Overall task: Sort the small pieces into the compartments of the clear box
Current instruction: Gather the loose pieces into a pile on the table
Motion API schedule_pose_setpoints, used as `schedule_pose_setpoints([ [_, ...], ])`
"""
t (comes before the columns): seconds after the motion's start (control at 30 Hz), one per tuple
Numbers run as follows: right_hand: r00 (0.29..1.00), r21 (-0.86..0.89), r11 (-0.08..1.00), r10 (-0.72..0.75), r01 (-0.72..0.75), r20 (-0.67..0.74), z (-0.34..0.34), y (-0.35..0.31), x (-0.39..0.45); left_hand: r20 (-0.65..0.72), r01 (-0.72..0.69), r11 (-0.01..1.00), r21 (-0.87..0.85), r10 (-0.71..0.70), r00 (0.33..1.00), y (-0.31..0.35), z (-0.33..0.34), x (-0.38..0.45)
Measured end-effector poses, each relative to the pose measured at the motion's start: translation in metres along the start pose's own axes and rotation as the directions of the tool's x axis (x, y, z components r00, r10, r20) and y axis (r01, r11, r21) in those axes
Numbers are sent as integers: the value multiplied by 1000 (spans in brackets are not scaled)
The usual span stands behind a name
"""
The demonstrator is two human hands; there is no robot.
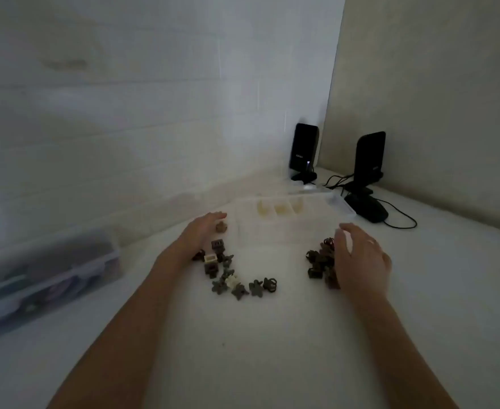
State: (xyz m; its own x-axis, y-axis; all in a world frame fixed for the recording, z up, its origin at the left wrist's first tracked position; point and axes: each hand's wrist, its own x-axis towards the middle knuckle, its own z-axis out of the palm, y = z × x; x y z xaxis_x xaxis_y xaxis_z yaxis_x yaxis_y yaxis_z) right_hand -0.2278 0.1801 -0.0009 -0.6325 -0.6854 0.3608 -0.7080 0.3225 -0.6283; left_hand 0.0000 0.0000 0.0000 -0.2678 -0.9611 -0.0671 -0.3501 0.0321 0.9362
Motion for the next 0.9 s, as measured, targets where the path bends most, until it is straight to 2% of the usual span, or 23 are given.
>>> schedule_pose_setpoints([
  [0.07,994,33,998,54,-57,99,0,9,11,20,-46,999,16,46,999,0,3,2],
  [0.13,970,124,982,117,-145,212,1,18,18,10,-35,999,17,34,999,-6,5,-2],
  [0.17,968,189,969,117,-160,220,4,20,20,11,-33,999,29,32,999,-12,5,-5],
  [0.27,977,331,927,121,-174,173,8,21,19,-25,-105,986,129,109,994,-18,11,-26],
  [0.37,975,359,916,115,-178,189,8,19,17,-67,-77,989,128,86,994,-15,22,-50],
  [0.43,976,355,920,99,-164,195,9,18,12,-74,-58,977,204,74,994,-10,33,-68],
  [0.5,981,382,911,94,-154,170,8,17,7,-156,-61,960,274,107,982,-6,47,-85],
  [0.6,984,494,851,154,-179,91,4,15,-2,-280,-53,974,220,115,953,0,76,-104],
  [0.77,977,558,804,202,-205,69,-3,18,-10,-251,-115,977,180,158,955,32,137,-116],
  [0.9,980,575,798,195,-183,42,-9,27,-15,-133,-176,960,218,208,969,45,179,-112],
])
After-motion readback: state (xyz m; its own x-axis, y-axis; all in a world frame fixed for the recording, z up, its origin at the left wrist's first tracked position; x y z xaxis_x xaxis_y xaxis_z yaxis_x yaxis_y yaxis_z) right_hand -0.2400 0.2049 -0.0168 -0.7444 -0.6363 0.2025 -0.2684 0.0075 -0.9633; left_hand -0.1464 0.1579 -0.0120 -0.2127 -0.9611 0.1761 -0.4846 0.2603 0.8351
